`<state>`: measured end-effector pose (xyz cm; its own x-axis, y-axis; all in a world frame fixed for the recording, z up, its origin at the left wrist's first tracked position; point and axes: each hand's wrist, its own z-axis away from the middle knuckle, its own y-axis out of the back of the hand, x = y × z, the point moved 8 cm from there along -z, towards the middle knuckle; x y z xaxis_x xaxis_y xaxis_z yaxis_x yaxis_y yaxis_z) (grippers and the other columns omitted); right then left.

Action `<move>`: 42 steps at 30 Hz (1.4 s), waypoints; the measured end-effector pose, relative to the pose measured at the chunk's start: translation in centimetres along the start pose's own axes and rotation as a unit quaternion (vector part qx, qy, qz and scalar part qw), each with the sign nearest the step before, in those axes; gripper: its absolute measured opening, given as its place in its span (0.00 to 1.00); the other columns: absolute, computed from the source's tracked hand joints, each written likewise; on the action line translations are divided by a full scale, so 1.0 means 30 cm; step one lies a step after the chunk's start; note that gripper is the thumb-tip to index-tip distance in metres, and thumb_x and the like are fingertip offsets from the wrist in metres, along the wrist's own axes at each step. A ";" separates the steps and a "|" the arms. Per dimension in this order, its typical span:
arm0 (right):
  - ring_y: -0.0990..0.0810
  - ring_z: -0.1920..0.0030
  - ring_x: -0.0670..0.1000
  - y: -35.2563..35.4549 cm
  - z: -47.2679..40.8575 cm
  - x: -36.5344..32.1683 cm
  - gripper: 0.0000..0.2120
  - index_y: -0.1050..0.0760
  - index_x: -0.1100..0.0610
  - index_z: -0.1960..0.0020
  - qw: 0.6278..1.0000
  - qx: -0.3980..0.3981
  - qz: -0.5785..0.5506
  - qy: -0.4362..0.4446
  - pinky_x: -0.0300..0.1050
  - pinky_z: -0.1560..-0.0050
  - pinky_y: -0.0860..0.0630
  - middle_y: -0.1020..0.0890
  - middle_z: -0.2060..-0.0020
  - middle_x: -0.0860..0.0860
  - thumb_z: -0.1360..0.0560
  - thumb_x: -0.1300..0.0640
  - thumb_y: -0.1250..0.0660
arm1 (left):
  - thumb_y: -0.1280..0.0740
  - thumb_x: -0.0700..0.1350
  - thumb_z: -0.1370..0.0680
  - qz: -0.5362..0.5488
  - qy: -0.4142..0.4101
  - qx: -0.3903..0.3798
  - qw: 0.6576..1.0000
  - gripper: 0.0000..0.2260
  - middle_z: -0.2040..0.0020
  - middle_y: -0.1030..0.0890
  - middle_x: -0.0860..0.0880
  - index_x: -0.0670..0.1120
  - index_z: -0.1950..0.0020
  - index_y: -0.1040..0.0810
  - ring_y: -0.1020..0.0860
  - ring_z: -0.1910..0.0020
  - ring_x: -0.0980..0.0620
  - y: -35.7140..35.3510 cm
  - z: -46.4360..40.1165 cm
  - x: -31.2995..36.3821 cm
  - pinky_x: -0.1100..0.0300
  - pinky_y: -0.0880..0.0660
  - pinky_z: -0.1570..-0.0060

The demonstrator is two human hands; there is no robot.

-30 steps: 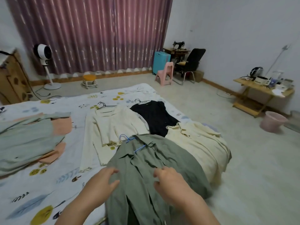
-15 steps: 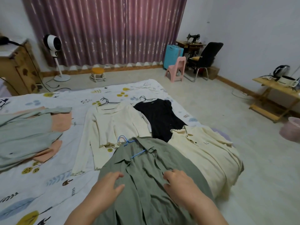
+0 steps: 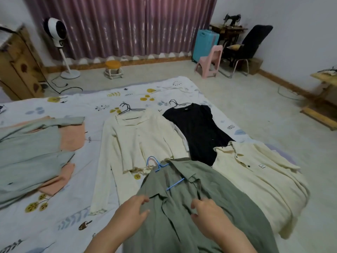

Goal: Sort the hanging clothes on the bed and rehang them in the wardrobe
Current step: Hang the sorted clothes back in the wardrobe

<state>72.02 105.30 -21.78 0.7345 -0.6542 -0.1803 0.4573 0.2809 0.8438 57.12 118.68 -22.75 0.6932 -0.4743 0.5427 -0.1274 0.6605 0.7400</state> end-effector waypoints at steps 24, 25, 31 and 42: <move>0.66 0.25 0.59 -0.425 -0.938 -0.069 0.36 0.63 0.49 0.24 1.000 0.006 0.009 -0.027 0.66 0.29 0.60 0.66 0.25 0.54 0.23 0.37 0.49 | 0.44 0.56 0.20 -0.029 0.134 0.044 0.990 0.33 0.23 0.49 0.46 0.43 0.23 0.56 0.46 0.25 0.48 -0.363 -0.860 -0.452 0.57 0.45 0.28; 0.66 0.25 0.59 -0.455 -0.953 -0.057 0.36 0.62 0.49 0.23 1.000 -0.006 0.009 -0.030 0.66 0.29 0.59 0.65 0.25 0.54 0.23 0.37 0.49 | 0.44 0.57 0.21 -0.025 0.138 0.034 0.990 0.34 0.23 0.49 0.46 0.42 0.23 0.57 0.45 0.25 0.48 -0.386 -0.886 -0.471 0.56 0.44 0.28; 0.36 0.34 0.56 -0.583 -0.951 -0.012 0.31 0.18 0.49 0.47 0.998 0.053 0.017 -0.020 0.56 0.61 0.19 0.19 0.43 0.56 0.37 0.36 0.49 | 0.34 0.57 0.26 0.058 0.167 -0.020 0.984 0.23 0.39 0.25 0.46 0.45 0.40 0.34 0.25 0.41 0.47 -0.456 -0.931 -0.508 0.57 0.28 0.46; 0.18 0.63 0.50 -0.346 -0.770 -0.046 0.25 0.24 0.48 0.58 0.977 0.206 -0.005 0.054 0.48 0.65 0.20 0.20 0.63 0.48 0.53 0.44 0.23 | 0.29 0.48 0.28 0.197 0.080 0.088 0.973 0.14 0.49 0.19 0.55 0.51 0.44 0.25 0.21 0.49 0.54 -0.280 -0.725 -0.273 0.62 0.26 0.50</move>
<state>77.86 119.51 -41.96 0.7901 -0.5712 -0.2224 0.2397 -0.0460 0.9698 67.95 129.70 -42.05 0.6660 -0.0980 0.7395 -0.5157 0.6558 0.5513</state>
